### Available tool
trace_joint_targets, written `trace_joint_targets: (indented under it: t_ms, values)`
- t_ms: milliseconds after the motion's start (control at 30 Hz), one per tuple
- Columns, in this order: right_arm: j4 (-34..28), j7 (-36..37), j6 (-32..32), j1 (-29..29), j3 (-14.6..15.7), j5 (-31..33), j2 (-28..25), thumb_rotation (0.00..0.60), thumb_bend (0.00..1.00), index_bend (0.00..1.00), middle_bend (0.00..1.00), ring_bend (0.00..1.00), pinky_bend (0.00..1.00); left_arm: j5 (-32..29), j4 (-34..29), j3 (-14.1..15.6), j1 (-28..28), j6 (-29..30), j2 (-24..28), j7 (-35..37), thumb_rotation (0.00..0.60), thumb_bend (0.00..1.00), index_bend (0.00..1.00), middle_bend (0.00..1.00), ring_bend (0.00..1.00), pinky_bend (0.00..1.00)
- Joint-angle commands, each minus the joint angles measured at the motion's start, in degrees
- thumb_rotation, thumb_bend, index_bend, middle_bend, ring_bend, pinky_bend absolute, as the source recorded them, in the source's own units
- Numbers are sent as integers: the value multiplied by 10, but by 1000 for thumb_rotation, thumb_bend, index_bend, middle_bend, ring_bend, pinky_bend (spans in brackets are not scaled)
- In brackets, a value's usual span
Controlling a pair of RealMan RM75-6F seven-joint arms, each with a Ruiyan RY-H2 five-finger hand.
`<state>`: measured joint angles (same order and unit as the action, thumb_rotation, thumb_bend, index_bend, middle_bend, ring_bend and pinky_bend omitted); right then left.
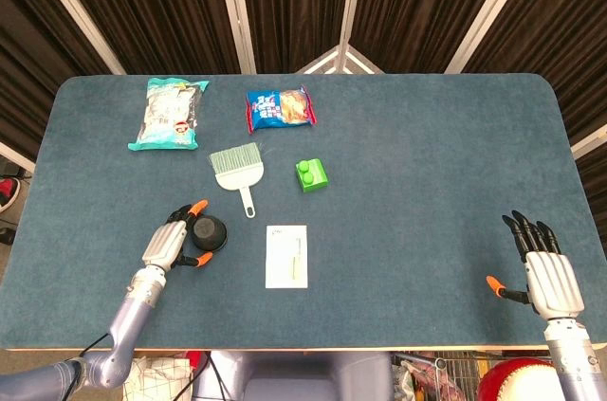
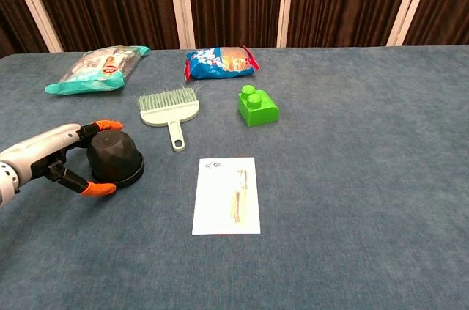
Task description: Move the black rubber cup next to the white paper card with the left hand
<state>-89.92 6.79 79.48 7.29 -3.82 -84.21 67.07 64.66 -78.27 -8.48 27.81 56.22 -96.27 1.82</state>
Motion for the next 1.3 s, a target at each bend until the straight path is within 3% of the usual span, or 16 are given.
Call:
trace_joint_targets:
  t_ms: [33,267,967,1200,1300]
  values:
    - [0,0,-1,0,1,1,0,600,222,79,36,106,36,3,1,-1,0,0,-1,5,600,458,74,269,0,0]
    - [2,1,3,-3,3,-1,2,600,223,79,36,106,36,12,1,-7,-5,16,-3,19,600,589,113,338,0,0]
    - [-7,7,4,-2,0,0,-6,600,222,79,36,106,36,66,-36,-28,-16,66,26,87,600,608,149,380,0,0]
    - [-7,12,9,-4,1,-3,-8,600,222,79,36,106,36,79,-84,-42,-13,82,48,88,600,608,158,384,0,0]
    - [-7,14,11,-5,1,-5,-9,600,222,79,35,106,36,86,-134,-57,-9,91,73,78,600,607,158,383,0,0]
